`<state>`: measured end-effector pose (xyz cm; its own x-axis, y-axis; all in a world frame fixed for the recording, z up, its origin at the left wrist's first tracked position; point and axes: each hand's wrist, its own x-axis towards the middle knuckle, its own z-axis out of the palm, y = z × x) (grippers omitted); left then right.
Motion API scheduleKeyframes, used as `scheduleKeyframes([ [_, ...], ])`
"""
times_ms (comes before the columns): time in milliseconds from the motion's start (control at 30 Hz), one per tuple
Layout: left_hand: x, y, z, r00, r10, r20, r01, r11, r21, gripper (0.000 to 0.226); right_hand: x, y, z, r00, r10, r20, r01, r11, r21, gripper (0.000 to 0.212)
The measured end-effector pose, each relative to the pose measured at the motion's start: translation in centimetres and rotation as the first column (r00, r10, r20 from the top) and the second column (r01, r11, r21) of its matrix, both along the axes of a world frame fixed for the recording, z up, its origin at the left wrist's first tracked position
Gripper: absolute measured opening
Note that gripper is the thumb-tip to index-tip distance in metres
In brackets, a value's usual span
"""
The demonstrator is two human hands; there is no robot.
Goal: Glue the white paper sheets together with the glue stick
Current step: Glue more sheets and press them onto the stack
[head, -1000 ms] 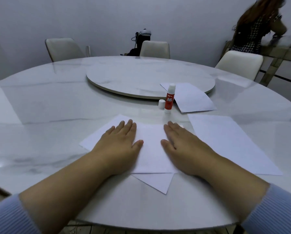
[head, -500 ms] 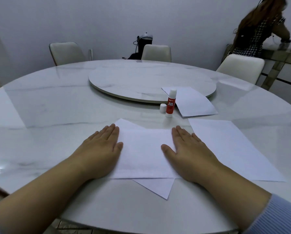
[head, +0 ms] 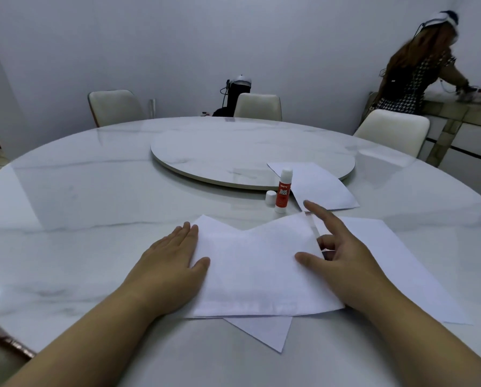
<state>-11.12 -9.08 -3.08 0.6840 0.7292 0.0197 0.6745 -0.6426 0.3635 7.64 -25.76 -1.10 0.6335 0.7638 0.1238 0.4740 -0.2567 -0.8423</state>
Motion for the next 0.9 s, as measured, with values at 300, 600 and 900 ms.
scheduleKeyframes([
  [300,-0.3,0.7,0.0,0.974,0.060,0.217,-0.036,0.993,-0.112,0.052,2.6,-4.9,6.9,0.991,-0.107,-0.077,0.130,0.893,0.432,0.037],
  [600,-0.2,0.1,-0.1,0.986,-0.009,0.164,0.001,0.999,0.052,0.072,10.6,2.6,8.8,0.793,-0.242,-0.560,0.558,0.659,0.505,0.044],
  [900,0.2,0.1,0.1,0.984,-0.050,0.172,0.032,0.994,0.105,0.055,13.7,10.5,1.7,0.577,-0.407,-0.708,0.720,0.664,0.205,0.035],
])
